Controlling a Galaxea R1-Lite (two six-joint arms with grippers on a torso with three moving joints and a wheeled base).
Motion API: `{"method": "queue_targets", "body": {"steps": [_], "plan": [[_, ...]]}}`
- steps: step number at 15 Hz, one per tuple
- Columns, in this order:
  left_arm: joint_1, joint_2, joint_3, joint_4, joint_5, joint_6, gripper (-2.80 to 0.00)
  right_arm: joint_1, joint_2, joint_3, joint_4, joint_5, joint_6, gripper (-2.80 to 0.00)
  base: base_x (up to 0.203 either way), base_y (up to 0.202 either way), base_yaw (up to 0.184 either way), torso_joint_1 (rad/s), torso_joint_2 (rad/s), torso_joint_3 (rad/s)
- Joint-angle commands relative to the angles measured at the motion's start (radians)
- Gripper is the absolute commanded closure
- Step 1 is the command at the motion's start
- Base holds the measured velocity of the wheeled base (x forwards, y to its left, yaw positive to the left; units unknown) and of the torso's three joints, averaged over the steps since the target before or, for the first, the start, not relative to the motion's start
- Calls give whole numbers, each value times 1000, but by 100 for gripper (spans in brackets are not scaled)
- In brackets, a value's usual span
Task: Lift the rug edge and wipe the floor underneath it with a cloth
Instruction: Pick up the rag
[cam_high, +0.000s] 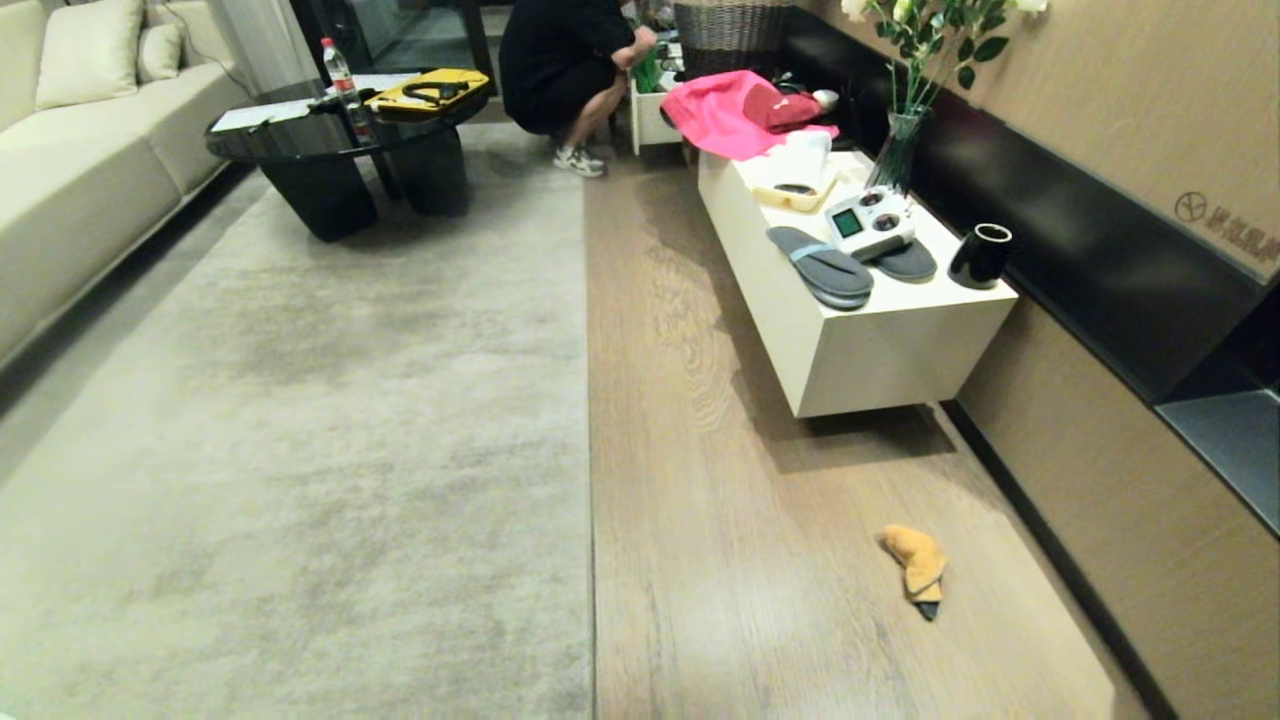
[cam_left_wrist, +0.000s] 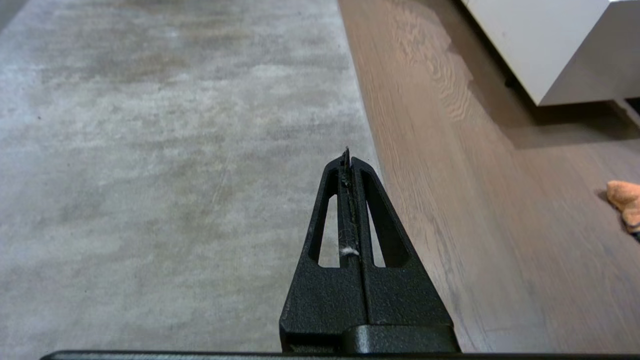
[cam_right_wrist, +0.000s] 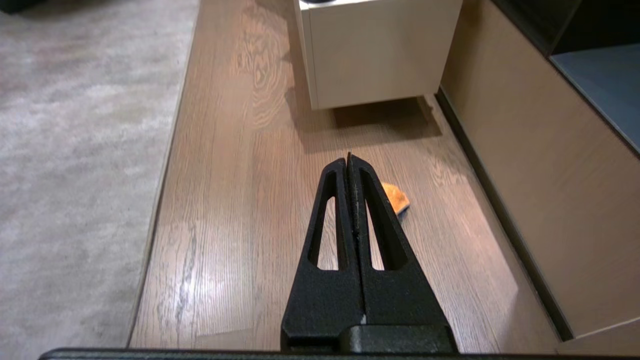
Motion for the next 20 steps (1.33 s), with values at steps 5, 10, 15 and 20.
{"method": "queue_targets", "body": {"steps": [5, 10, 15, 20], "plan": [[1, 2, 0, 2, 0, 0, 0, 0, 0, 0, 0, 0, -1, 0, 0, 0, 0, 3, 3, -201], [1, 2, 0, 2, 0, 0, 0, 0, 0, 0, 0, 0, -1, 0, 0, 0, 0, 5, 4, -198], [1, 2, 0, 0, 0, 0, 0, 0, 0, 0, 0, 0, -1, 0, 0, 0, 0, 3, 4, -197], [1, 2, 0, -1, 0, 1, 0, 0, 0, 0, 0, 0, 1, 0, 0, 0, 0, 3, 3, -198]]}}
